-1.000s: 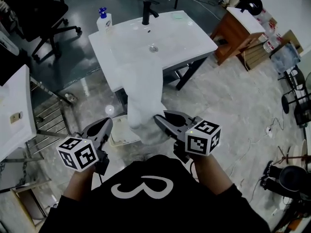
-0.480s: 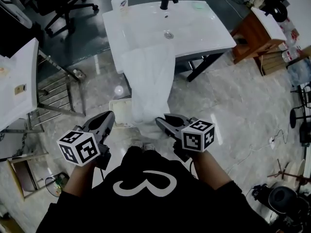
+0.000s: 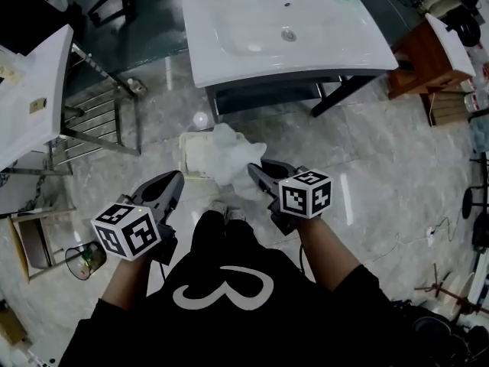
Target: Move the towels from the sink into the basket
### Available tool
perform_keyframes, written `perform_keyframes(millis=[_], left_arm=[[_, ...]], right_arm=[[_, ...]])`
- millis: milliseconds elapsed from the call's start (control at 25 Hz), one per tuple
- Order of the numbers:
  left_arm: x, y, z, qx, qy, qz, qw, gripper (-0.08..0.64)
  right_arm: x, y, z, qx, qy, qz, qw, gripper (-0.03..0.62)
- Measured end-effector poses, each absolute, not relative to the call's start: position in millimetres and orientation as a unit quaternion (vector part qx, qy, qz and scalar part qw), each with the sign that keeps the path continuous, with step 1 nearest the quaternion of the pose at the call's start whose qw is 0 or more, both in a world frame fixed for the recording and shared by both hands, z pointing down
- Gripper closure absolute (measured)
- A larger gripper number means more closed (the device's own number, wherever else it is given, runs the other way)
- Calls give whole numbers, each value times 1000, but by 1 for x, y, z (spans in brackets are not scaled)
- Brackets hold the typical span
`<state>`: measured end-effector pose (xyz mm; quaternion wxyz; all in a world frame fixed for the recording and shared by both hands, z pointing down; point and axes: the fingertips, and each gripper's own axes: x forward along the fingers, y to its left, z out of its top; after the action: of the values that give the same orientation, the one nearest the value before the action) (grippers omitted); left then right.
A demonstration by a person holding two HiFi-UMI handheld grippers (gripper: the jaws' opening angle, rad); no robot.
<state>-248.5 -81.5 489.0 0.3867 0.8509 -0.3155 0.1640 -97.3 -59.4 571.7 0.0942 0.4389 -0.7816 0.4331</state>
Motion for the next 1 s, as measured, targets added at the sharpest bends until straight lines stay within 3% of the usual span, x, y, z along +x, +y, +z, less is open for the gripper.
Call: perform_keyframes(millis=[400, 1000], left_arm=[[-276, -76, 535, 828, -339, 157, 417, 554], [-309, -119, 595, 803, -361, 166, 443, 554]], right_arm=[[-122, -84, 614, 430, -780, 440, 114, 538], [-159, -129, 735, 417, -761, 443, 225, 538]])
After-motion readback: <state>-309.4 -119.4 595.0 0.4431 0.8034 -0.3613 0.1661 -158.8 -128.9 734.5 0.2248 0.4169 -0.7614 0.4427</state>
